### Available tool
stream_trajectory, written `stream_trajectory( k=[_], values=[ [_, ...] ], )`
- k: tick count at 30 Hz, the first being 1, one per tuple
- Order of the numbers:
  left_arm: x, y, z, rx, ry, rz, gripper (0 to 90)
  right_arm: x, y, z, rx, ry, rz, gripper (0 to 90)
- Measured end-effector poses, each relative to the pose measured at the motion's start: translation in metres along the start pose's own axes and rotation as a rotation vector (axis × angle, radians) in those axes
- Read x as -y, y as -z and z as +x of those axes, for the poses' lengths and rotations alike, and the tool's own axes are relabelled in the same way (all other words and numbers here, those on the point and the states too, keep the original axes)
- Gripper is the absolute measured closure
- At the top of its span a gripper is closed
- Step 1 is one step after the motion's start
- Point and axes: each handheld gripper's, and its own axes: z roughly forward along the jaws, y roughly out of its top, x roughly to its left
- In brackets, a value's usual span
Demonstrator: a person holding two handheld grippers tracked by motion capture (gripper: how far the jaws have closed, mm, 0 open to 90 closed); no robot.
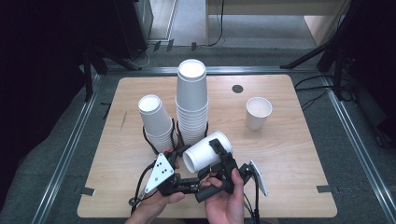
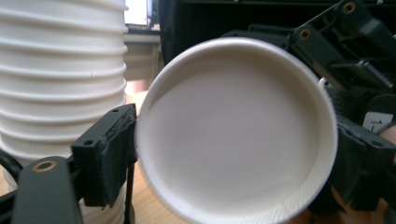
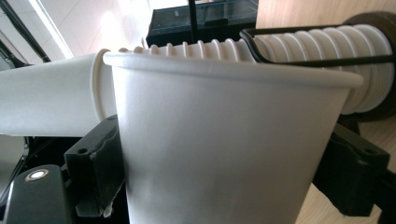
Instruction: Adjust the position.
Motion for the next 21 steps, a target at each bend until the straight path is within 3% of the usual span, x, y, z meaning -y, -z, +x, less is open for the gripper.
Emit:
stream_trajectory(
  k=[3, 21],
  values=[
    [-0.001, 0.001, 0.001, 0.009, 0.01, 0.032, 9.8, -0.002, 0.001, 0.002, -0.007, 0.002, -0.005, 13.9],
    [-0.003, 0.002, 0.003, 0.013, 0.009, 0.057, 8.5, -0.017, 0.006, 0.011, -0.023, 0.084, -0.063, 13.9]
  ],
)
